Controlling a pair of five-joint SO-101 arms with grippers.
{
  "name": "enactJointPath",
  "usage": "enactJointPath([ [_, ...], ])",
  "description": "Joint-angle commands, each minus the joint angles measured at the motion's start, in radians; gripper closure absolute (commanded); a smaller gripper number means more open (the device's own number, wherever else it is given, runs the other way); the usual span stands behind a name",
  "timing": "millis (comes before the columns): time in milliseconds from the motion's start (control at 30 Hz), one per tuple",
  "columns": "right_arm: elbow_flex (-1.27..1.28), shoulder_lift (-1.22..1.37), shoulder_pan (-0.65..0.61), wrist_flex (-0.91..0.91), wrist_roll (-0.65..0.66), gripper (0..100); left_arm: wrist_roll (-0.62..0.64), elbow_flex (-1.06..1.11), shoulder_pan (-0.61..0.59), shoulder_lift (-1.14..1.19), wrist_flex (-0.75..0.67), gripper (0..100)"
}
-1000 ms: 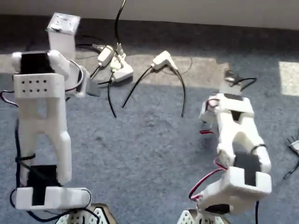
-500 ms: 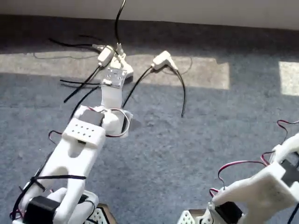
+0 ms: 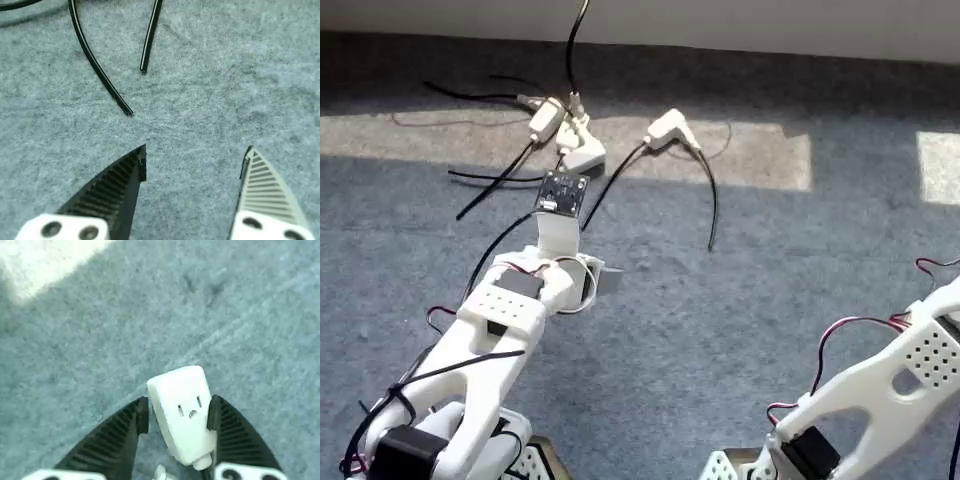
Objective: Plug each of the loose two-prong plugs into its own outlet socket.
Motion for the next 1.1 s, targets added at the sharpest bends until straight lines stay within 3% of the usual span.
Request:
enactJointPath([
  [0,-0.136,0.054,0.015,0.008,0.041,80.0,0.006,-0.005,0.013,-0.028,-0.018,70],
  [633,-0.200,0.237,0.127,0.001,0.264,80.4,0.006,0.001,0.016,-0.025,-0.043,70],
  [1067,-0.200,0.236,0.162,0.001,0.275,82.0,0.006,0.002,0.015,-0.025,-0.043,70],
])
